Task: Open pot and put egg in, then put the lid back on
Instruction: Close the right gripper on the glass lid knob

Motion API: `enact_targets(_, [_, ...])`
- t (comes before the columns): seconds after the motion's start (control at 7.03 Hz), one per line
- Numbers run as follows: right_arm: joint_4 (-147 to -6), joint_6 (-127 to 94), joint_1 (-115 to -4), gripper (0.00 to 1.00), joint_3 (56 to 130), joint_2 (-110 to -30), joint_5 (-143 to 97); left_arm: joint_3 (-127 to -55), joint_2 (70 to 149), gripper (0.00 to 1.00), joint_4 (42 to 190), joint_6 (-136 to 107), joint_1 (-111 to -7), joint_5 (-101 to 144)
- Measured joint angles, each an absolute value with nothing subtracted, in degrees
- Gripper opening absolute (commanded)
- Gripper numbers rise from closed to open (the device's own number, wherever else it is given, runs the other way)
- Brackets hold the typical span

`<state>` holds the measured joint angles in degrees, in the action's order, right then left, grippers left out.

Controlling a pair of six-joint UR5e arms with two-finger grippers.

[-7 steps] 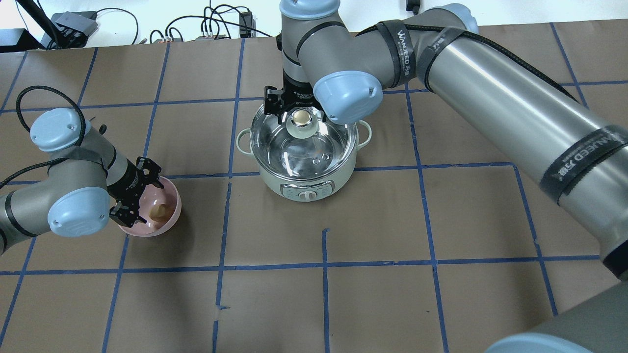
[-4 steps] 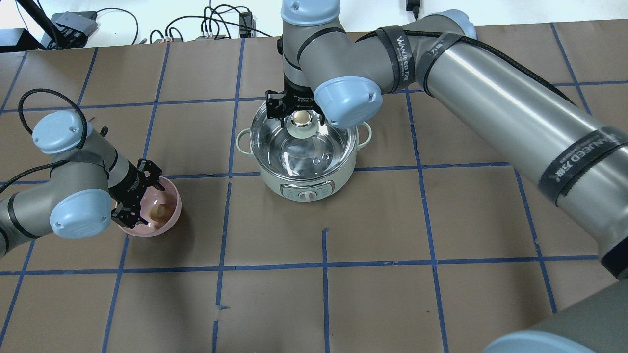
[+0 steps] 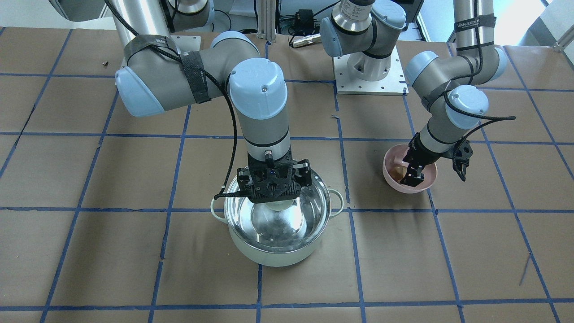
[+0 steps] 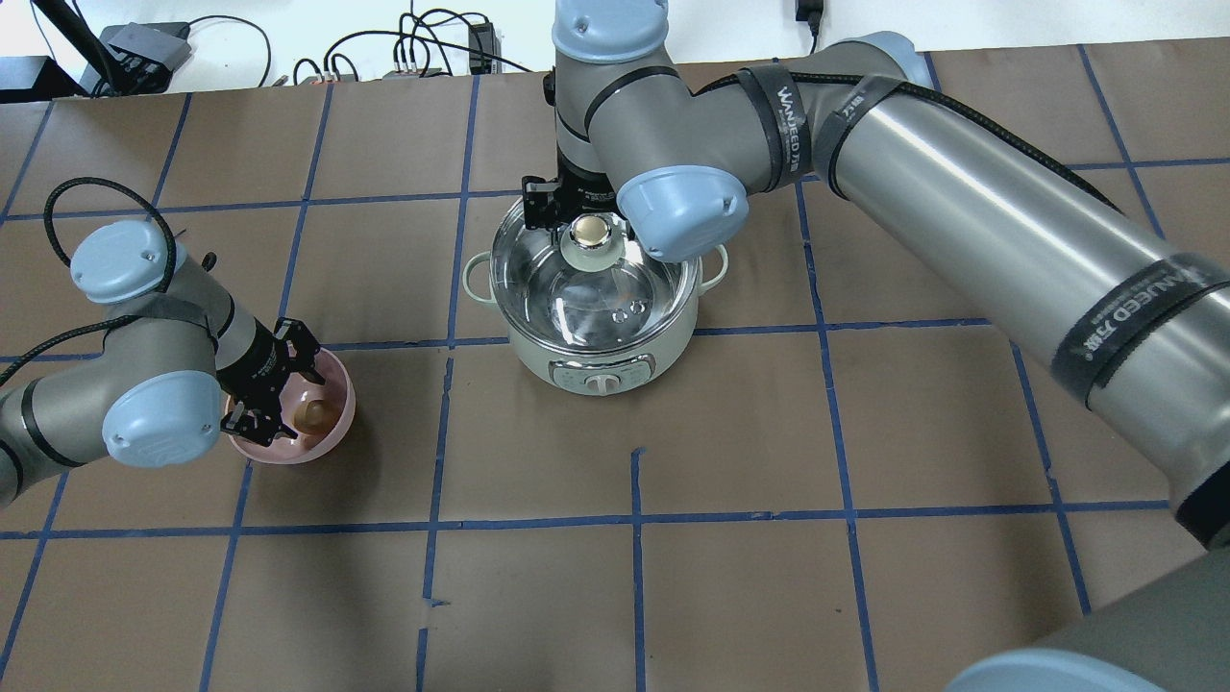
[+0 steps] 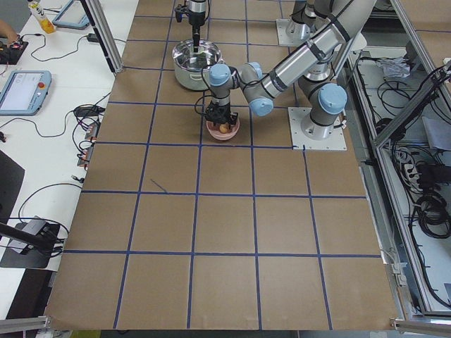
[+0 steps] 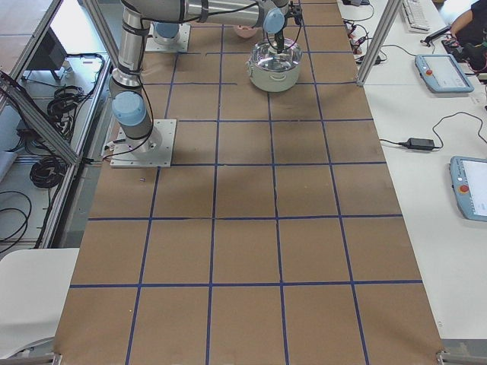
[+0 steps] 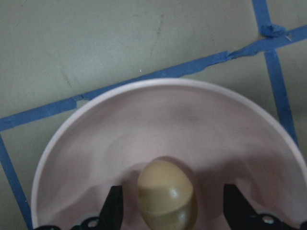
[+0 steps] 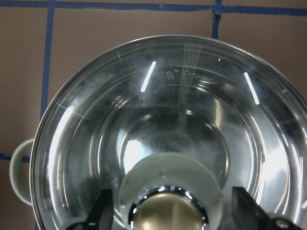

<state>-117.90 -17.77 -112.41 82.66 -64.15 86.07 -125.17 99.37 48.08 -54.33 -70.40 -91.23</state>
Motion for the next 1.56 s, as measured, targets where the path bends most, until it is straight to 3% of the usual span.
enact_targets(0.14, [-119.4,-17.7,-112.4,0.47,83.6,-64.3,86.4,-125.2,99.4,0.78,48.1,-54.2,-70.4,-91.2])
enact_targets(0.43, [-120.5,-17.7,-112.4,0.27,84.1,-64.4,86.6,-125.2,99.5,0.79,48.1,-53.8,-70.4,-91.3])
enact_targets(0.71, [-120.5,-17.4,-112.4,0.20,84.0,-64.5,86.6,-125.6,99.5,0.88,48.1,-53.7,-70.4,-91.7])
enact_targets(1.0, [-120.3,-17.3,-112.3,0.18,83.6,-64.9,86.6,-126.1,99.5,0.88,48.1,-53.8,-70.4,-92.9])
enact_targets(1.56, [-119.5,-17.2,-112.3,0.17,82.7,-65.5,86.5,-126.2,99.8,0.48,48.1,-53.8,-70.4,-93.0])
